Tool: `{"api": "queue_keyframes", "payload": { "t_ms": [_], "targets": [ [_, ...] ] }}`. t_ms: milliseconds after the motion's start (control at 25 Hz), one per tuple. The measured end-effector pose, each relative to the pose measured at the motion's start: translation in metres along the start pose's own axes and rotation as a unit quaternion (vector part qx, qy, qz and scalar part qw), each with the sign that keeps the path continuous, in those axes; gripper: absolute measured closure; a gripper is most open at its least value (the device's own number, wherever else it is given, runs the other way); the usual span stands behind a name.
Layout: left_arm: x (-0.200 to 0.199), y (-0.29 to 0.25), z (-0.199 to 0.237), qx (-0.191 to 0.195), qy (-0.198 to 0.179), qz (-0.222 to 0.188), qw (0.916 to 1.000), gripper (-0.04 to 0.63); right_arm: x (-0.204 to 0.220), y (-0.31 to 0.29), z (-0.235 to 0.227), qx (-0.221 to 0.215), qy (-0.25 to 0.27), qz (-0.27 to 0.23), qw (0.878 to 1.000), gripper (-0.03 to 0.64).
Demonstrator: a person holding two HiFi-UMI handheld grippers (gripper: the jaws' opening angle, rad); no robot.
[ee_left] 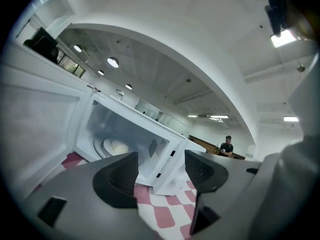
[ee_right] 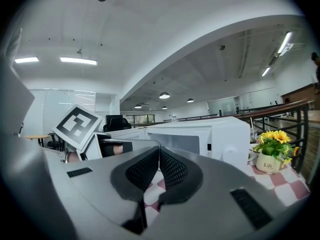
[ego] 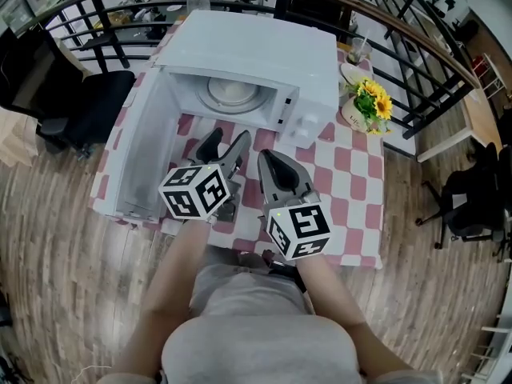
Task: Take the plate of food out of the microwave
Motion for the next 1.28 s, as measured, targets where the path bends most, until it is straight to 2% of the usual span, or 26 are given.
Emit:
{"api": "queue_keyframes", "payload": {
  "t_ms": [120, 280, 520, 720, 880, 1040, 1120, 1280],
  "targets": [
    [0.008, -0.01, 0.012, -0.008, 0.062, 0.016, 0.9979, 0.307, 0.001, 0.0, 0.002, 0.0, 0.002, 0.002, 1.0, 0.592],
    [0.019, -0.02, 0.03, -0.024, 0.135, 0.029, 0.9901, 0.307, 0.004, -0.002, -0.001, 0.006, -0.001, 0.004, 1.0, 0.592],
    [0.027, -0.038, 0.047, -0.05, 0.182, 0.039, 0.9813, 0.307, 0.004, -0.016, -0.005, 0.006, 0.004, 0.007, 1.0, 0.592],
    [0.031, -0.058, 0.063, -0.067, 0.23, 0.066, 0.9688, 0.308, 0.005, -0.026, -0.011, 0.011, 0.002, 0.011, 1.0, 0.592],
    [0.036, -0.078, 0.08, -0.074, 0.269, 0.105, 0.9546, 0.308, 0.009, -0.03, -0.012, 0.011, 0.002, 0.02, 1.0, 0.592],
    [0.04, -0.093, 0.096, -0.097, 0.307, 0.116, 0.9396, 0.307, 0.013, -0.037, -0.016, 0.015, 0.0, 0.025, 1.0, 0.592],
    [0.043, -0.1, 0.099, -0.104, 0.317, 0.118, 0.9352, 0.308, 0.014, -0.042, -0.019, 0.019, -0.001, 0.025, 0.999, 0.592],
    [0.048, -0.113, 0.102, -0.114, 0.322, 0.127, 0.9314, 0.308, 0.016, -0.054, -0.023, 0.021, 0.002, 0.03, 0.999, 0.592]
  ]
}}
Point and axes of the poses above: the fingertips, and each gripper's own axes: y backward along the fingers, z to its left, x out of its underside, the point moved 8 cm from there along y, backward along the fingers, and after that the axes turned 11 degrees about -x, right-handed, at the moved point
